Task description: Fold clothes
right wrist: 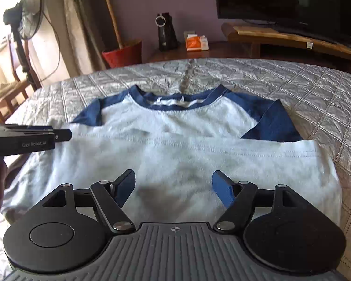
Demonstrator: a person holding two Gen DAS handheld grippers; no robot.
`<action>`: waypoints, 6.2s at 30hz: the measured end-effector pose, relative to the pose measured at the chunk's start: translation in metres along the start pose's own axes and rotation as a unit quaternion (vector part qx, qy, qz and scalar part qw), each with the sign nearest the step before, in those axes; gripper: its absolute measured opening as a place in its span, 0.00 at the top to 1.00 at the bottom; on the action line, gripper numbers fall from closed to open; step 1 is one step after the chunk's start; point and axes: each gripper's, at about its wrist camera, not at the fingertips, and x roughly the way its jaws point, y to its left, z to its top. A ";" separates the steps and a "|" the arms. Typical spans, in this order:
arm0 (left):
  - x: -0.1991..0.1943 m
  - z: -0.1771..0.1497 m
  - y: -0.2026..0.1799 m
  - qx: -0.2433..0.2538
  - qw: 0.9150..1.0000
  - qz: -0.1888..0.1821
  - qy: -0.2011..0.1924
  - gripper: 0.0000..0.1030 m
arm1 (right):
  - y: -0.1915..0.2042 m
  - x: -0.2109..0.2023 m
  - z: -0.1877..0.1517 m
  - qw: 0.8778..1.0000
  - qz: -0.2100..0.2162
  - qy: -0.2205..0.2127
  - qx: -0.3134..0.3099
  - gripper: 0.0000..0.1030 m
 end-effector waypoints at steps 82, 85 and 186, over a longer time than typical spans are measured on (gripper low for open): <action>-0.128 -0.114 0.012 0.277 0.952 -0.130 -0.031 0.98 | -0.074 -0.105 -0.074 0.973 0.090 0.042 -0.208 0.95; -0.131 -0.106 0.017 0.232 0.964 -0.128 -0.021 0.98 | -0.078 -0.103 -0.069 0.977 0.092 0.052 -0.185 0.96; 0.058 0.017 0.022 -0.048 0.995 -0.082 -0.019 0.56 | -0.006 0.024 0.031 0.995 0.049 0.028 -0.081 0.40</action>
